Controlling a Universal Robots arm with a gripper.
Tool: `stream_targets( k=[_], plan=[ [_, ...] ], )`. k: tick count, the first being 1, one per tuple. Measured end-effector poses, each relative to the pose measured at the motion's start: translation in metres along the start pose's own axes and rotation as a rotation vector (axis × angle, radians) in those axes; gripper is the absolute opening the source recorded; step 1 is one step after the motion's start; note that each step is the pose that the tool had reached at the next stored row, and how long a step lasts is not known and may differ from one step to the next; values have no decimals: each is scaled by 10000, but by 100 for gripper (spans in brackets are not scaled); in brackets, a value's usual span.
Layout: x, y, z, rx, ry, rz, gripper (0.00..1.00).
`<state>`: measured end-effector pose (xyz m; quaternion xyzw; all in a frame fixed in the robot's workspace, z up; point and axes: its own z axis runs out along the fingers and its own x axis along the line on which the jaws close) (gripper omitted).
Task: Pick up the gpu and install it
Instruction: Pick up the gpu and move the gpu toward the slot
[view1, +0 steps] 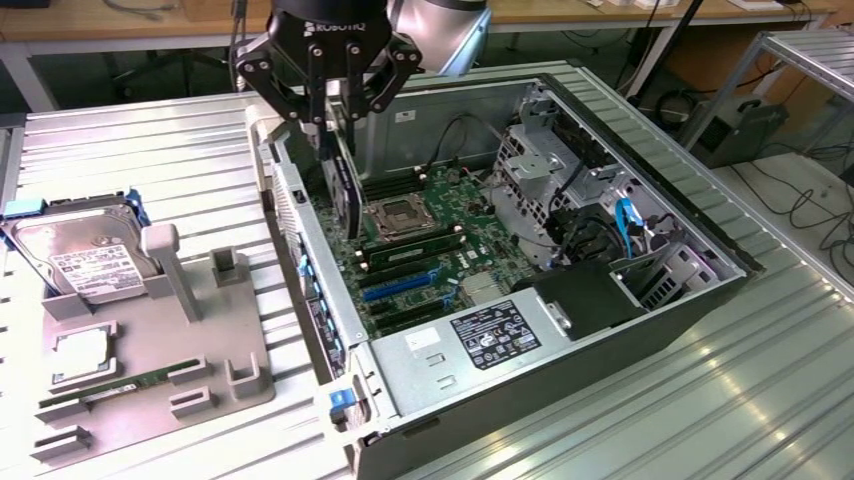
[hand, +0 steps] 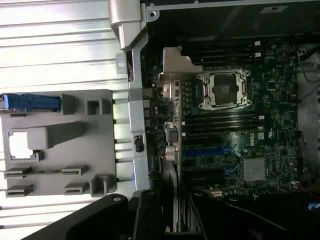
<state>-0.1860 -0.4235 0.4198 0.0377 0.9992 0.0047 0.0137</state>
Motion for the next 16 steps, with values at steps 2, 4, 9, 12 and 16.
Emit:
stream_targets(
  k=[2, 4, 9, 12, 16],
  plan=[
    [-4, 0, 0, 1, 1, -1, 26],
    [-14, 1, 0, 1, 1, -3, 26],
    [-60, 6, 2, 1, 0, -1, 26],
    [-79, 11, 3, 9, -1, -2, 26],
    [-93, 12, 4, 12, 0, -2, 26]
  ],
)
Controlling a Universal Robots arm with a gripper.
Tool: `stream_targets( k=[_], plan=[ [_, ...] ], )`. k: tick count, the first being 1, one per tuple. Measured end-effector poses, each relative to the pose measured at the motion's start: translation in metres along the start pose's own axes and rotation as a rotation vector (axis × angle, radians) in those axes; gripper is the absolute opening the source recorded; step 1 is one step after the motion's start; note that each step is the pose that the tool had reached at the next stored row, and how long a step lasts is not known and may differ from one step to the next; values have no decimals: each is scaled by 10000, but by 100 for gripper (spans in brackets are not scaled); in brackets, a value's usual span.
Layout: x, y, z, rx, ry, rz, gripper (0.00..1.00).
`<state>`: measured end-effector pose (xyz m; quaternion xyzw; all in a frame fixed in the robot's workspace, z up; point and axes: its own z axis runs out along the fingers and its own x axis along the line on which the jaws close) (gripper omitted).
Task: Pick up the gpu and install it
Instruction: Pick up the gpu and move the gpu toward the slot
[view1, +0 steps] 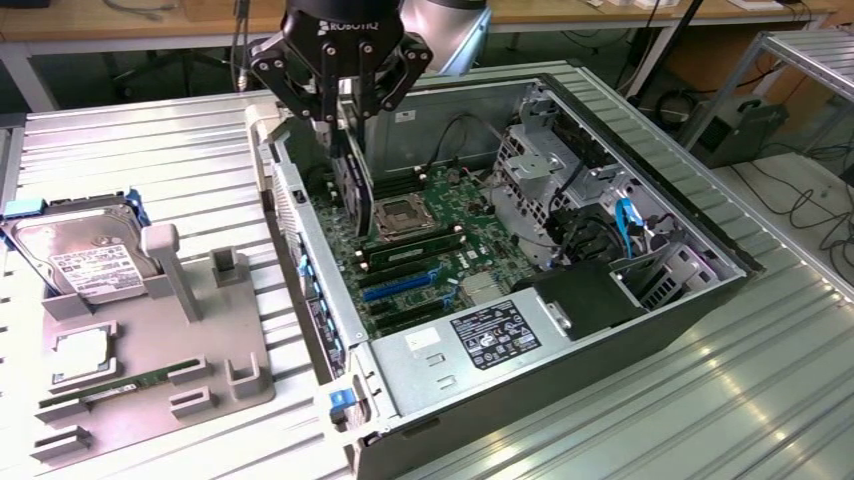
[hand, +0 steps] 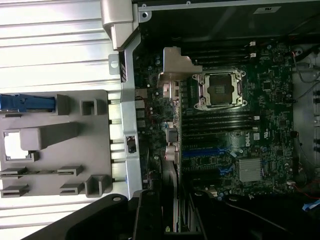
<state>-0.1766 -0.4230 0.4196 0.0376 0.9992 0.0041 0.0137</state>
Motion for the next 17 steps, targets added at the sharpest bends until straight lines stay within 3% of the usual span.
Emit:
stream_targets(
  k=[17],
  plan=[
    [-37, 3, 4, 3, 0, -1, 26]
  ],
)
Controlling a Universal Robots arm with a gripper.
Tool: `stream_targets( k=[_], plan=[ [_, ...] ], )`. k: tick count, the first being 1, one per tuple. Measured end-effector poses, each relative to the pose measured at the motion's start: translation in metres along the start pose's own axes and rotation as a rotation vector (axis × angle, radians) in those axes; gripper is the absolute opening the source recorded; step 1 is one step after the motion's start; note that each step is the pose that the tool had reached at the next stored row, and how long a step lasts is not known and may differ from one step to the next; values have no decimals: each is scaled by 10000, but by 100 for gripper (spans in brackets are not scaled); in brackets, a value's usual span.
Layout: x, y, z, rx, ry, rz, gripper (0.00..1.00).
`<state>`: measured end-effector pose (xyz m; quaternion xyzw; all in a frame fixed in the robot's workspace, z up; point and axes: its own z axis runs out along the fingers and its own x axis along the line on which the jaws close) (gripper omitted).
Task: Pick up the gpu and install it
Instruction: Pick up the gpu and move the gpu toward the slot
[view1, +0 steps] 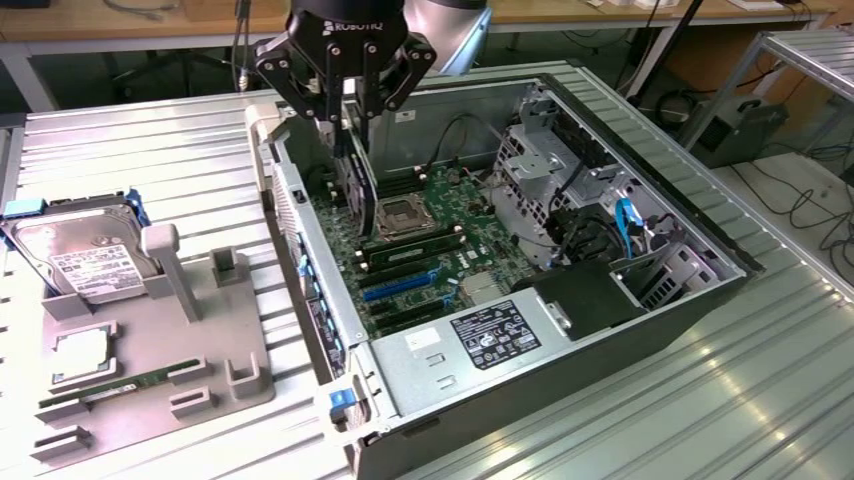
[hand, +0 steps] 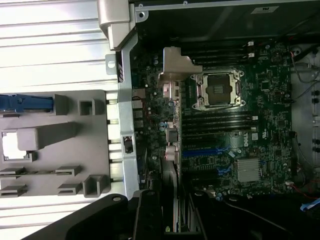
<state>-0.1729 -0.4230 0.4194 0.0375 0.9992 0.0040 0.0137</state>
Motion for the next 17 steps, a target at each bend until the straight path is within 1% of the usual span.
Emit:
stream_targets(
  k=[6, 17],
  plan=[
    [-18, 1, 5, 0, 0, 0, 26],
    [-145, 14, 28, 0, 0, -4, 26]
  ],
)
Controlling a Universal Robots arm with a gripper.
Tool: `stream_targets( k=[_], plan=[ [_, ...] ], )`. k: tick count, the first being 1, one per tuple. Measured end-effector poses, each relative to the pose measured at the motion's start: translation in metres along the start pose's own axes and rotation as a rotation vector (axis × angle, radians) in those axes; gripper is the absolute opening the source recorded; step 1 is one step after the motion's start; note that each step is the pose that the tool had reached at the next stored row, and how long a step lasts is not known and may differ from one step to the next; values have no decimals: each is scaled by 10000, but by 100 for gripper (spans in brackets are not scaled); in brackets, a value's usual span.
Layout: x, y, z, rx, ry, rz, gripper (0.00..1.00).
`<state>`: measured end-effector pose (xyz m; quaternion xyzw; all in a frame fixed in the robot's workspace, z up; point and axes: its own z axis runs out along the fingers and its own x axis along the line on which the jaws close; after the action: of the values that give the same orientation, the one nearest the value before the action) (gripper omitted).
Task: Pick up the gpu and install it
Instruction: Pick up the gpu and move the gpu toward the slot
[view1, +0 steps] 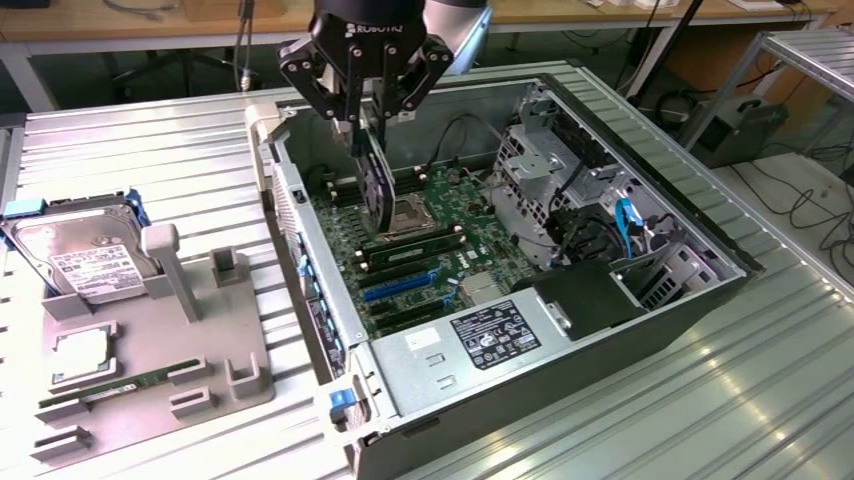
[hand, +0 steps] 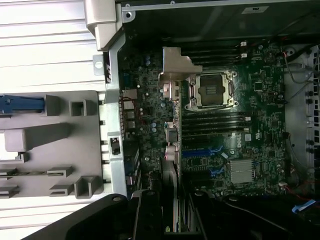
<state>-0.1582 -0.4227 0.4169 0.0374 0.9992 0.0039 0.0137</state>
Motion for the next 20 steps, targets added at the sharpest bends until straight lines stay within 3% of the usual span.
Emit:
stream_targets(
  k=[20],
  plan=[
    [-142, 16, 71, 0, 0, -5, 26]
  ],
)
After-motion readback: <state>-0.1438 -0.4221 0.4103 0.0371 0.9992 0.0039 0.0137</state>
